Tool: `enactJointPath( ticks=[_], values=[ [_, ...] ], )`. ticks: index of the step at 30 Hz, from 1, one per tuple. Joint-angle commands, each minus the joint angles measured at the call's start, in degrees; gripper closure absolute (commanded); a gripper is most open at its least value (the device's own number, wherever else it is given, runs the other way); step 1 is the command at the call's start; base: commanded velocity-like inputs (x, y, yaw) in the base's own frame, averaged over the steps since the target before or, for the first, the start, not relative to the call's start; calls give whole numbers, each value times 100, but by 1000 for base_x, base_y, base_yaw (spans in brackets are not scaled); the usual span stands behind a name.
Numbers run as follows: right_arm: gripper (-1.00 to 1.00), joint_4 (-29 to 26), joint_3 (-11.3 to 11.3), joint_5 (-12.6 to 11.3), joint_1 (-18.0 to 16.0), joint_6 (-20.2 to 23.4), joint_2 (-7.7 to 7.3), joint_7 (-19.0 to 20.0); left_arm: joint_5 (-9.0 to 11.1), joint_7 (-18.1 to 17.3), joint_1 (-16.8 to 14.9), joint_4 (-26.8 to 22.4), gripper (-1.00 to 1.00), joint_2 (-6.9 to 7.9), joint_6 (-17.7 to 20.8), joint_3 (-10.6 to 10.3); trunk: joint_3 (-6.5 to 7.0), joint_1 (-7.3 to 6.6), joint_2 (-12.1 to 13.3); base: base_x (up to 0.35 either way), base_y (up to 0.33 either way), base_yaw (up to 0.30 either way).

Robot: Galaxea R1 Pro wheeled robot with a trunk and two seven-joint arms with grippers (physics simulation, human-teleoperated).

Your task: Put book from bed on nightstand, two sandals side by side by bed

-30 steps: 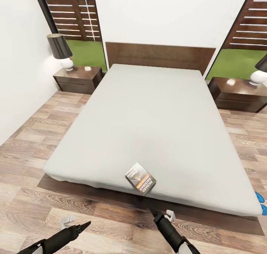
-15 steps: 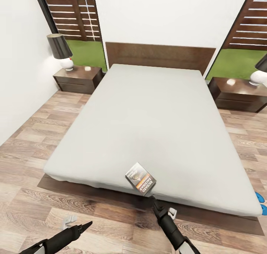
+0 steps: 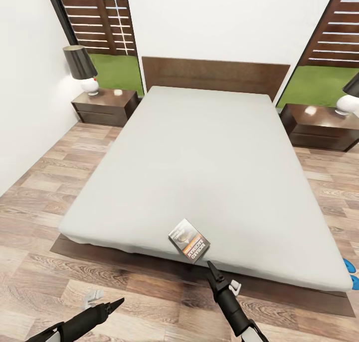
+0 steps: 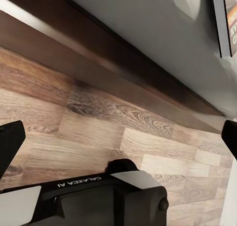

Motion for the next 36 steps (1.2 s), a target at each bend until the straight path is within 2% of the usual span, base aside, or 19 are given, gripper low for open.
enactJointPath(
  ticks=[1, 22, 36],
  values=[
    [-100, 1, -14, -34, -2, 60, 3, 16, -48, -13, -4, 7, -100, 1, -33, 45, -4, 0, -3, 0, 0, 0],
    [-100, -14, -13, -34, -2, 60, -6, 15, -51, -11, -4, 7, -100, -2, -28, 45, -4, 0, -3, 4, 58, 0],
    [-100, -15, -13, -34, -3, 60, -14, 16, -48, -11, -4, 7, -100, -1, -36, 45, -4, 0, -3, 65, 59, 0]
  ],
)
